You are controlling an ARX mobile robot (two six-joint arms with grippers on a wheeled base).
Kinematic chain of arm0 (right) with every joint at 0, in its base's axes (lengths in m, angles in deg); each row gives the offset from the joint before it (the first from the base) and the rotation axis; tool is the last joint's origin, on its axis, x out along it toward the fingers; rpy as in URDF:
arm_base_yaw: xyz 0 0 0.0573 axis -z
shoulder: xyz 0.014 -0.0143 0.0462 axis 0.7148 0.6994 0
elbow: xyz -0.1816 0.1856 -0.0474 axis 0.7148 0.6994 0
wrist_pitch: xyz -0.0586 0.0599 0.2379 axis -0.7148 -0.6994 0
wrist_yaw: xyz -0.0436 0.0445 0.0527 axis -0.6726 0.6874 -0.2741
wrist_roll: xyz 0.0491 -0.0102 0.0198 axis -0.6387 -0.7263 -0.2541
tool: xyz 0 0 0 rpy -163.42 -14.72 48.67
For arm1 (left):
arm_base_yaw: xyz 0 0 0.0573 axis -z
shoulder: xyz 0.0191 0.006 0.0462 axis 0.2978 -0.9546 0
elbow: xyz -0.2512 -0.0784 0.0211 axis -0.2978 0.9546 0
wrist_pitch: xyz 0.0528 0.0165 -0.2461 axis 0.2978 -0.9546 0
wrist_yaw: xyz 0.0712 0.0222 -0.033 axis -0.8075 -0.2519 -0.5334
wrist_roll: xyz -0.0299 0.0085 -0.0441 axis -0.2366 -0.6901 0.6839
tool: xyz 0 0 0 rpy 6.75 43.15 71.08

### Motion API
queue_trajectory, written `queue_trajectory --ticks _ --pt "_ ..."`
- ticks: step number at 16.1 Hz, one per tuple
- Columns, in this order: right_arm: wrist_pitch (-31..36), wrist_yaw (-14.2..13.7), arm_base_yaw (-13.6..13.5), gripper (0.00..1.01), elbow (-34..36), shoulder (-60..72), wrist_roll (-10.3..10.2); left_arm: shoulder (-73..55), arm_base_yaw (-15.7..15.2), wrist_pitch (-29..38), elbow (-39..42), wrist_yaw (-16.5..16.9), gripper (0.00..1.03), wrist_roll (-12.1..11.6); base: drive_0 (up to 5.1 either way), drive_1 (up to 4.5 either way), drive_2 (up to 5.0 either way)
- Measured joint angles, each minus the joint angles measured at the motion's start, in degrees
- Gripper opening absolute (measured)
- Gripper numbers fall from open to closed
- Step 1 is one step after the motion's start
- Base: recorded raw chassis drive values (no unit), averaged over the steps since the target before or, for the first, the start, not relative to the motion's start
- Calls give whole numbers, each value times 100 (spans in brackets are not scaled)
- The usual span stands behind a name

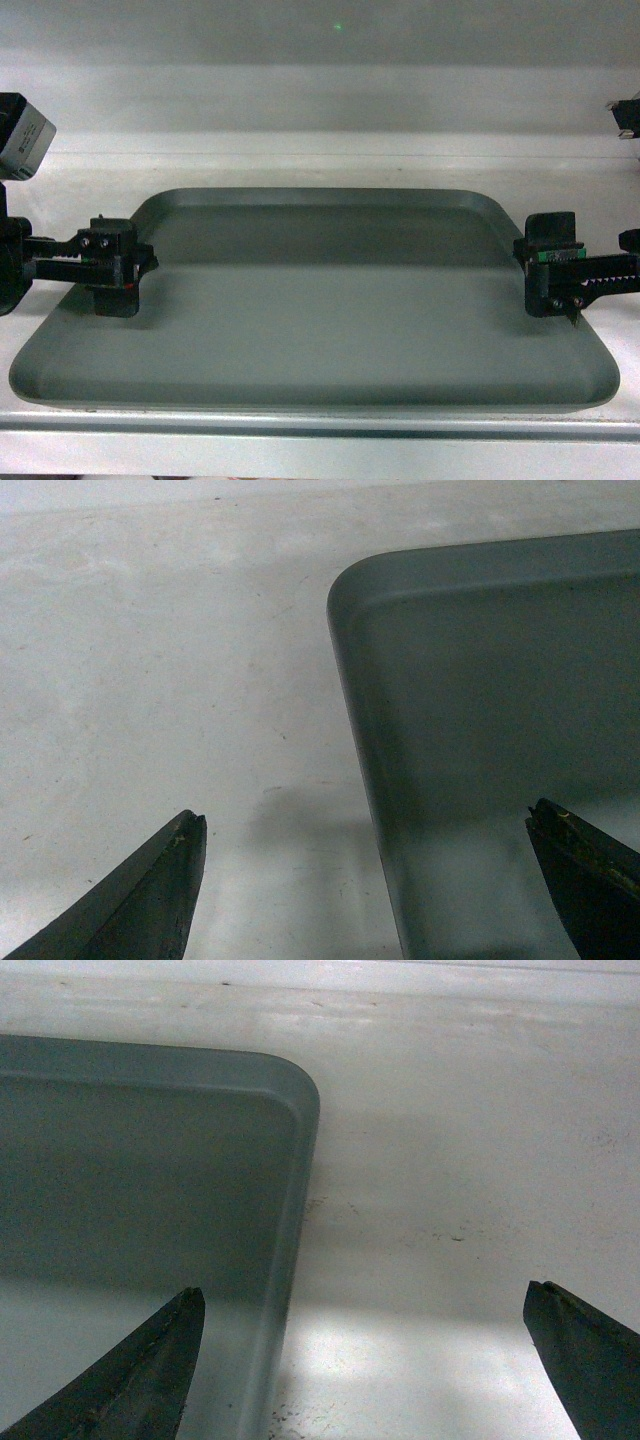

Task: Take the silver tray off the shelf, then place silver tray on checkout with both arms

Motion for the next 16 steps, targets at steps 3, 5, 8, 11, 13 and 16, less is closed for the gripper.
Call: queue_trajectory --ticks 3,5,8,11,13,16 --pt "-350 -190 -291 98 -286 177 -562 -70 125 120 92 -87 98 57 0 0 0" --pt "-262 -278 -289 98 -275 291 -599 -70 155 120 105 -107 98 125 0 0 0" --pt "-120 -321 -289 98 -188 409 -638 -70 186 173 195 -125 98 175 0 0 0" --pt "13 -363 -289 98 -133 474 -682 -72 186 221 238 -125 98 188 0 0 0" --pt "48 -369 -289 98 -109 483 -684 -72 186 243 258 -118 96 188 0 0 0" --pt "66 -452 -326 72 -94 481 -754 -72 275 238 260 -103 42 197 0 0 0"
